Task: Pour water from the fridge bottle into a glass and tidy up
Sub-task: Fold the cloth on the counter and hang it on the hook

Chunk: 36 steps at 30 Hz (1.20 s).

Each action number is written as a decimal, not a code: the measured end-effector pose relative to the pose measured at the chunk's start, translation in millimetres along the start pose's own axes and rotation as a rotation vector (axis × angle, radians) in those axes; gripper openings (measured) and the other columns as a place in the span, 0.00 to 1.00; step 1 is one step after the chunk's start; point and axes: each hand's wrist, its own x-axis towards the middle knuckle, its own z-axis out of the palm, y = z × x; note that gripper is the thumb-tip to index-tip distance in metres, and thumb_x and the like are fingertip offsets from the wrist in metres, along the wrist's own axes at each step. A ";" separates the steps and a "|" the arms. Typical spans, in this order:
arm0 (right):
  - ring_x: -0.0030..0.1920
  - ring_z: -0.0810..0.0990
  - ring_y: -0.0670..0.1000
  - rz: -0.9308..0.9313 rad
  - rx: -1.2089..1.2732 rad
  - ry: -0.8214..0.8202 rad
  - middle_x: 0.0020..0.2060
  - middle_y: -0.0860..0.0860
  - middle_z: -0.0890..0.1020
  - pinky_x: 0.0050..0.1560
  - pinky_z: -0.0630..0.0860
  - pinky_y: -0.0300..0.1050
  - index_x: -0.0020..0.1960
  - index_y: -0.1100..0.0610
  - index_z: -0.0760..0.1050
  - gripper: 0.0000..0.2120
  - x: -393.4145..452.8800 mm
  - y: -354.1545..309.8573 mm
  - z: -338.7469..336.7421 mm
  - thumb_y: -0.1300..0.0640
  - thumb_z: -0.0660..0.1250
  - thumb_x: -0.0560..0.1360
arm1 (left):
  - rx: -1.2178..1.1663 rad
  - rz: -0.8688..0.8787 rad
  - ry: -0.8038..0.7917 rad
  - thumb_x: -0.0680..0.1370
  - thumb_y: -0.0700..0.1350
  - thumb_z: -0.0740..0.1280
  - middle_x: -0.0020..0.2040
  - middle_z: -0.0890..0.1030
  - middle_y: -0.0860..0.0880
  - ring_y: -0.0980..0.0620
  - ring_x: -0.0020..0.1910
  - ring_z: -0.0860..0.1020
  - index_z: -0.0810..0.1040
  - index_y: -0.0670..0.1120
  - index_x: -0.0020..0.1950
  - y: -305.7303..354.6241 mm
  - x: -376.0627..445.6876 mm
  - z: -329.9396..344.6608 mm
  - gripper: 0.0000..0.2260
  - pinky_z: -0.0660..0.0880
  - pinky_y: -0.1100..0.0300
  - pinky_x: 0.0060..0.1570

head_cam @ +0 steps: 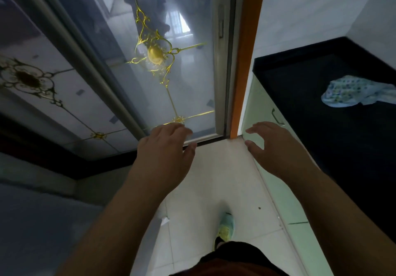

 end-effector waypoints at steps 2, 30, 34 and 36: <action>0.67 0.76 0.53 0.004 0.008 -0.003 0.68 0.49 0.78 0.67 0.73 0.52 0.69 0.50 0.76 0.19 32.1 0.5 -0.4 0.46 0.67 0.80 | -0.005 0.011 0.016 0.83 0.59 0.58 0.72 0.76 0.52 0.48 0.72 0.72 0.76 0.54 0.70 -1.6 33.8 -4.9 0.19 0.72 0.42 0.70; 0.70 0.73 0.52 1.082 0.032 0.441 0.73 0.44 0.71 0.65 0.74 0.52 0.71 0.45 0.73 0.20 177.0 46.2 -77.6 0.44 0.67 0.80 | -0.105 1.036 -0.265 0.84 0.56 0.60 0.70 0.74 0.57 0.52 0.72 0.70 0.74 0.56 0.70 139.8 464.1 20.3 0.15 0.70 0.49 0.67; 0.70 0.73 0.52 1.179 0.045 0.460 0.73 0.44 0.70 0.66 0.74 0.52 0.71 0.44 0.72 0.20 173.7 48.9 -74.3 0.44 0.66 0.80 | -0.105 1.119 -0.319 0.85 0.55 0.60 0.71 0.73 0.57 0.51 0.73 0.69 0.74 0.55 0.71 164.1 480.4 29.9 0.16 0.68 0.48 0.68; 0.69 0.74 0.52 1.205 0.042 0.475 0.73 0.44 0.71 0.65 0.75 0.53 0.71 0.45 0.73 0.20 174.8 57.5 -74.0 0.44 0.67 0.80 | -0.095 1.150 -0.345 0.85 0.55 0.59 0.72 0.72 0.57 0.51 0.73 0.68 0.74 0.55 0.72 177.7 487.6 36.7 0.16 0.67 0.49 0.69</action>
